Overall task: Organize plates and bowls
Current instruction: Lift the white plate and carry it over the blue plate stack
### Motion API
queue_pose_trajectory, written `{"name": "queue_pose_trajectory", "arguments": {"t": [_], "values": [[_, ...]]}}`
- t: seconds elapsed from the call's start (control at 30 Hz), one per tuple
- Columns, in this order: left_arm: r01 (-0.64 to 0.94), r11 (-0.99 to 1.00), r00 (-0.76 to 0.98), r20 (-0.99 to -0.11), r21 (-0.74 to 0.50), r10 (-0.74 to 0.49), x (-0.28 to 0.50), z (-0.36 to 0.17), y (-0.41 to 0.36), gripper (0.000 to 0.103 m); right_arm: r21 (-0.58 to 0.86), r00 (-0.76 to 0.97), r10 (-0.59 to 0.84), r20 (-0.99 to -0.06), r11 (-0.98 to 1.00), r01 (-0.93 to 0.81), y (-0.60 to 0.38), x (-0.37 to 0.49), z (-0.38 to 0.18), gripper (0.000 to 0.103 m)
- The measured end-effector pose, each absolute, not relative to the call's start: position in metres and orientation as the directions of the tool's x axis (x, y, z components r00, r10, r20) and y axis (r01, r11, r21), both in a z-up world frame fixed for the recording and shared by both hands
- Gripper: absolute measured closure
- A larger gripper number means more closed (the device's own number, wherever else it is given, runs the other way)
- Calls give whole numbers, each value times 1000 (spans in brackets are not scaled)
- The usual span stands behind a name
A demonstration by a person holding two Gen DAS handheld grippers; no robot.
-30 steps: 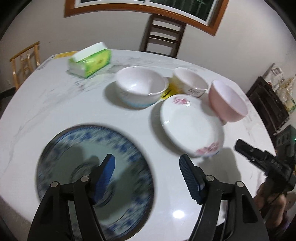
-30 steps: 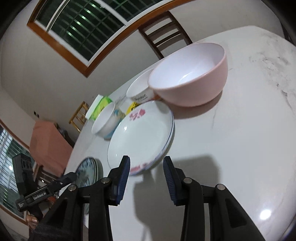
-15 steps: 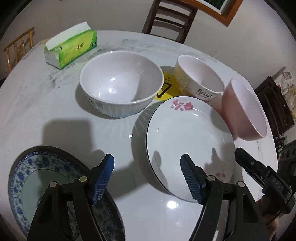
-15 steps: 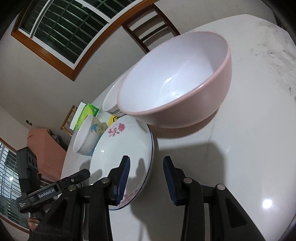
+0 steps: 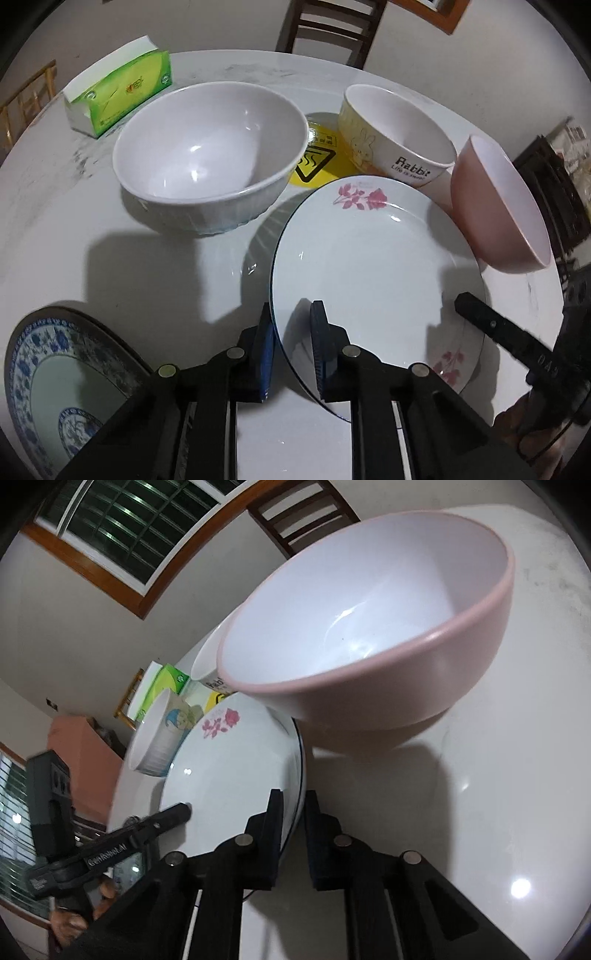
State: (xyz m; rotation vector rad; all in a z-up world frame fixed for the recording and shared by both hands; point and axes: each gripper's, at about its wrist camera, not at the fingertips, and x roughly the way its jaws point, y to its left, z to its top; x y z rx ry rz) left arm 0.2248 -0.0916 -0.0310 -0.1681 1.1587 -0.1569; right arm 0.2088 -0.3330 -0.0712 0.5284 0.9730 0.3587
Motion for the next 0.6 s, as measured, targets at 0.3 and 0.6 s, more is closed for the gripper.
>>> {"name": "queue_pose_trajectory", "arguments": {"t": [0.3, 0.6], "values": [[37, 970, 414, -879, -242, -236, 189, -14, -85, 91, 615, 516, 546, -660, 787, -46, -337, 175, -61, 92], [3, 965, 466, -854, -261, -233, 137, 15, -57, 91, 620, 504, 586, -635, 775, -122, -311, 139, -32, 92]]}}
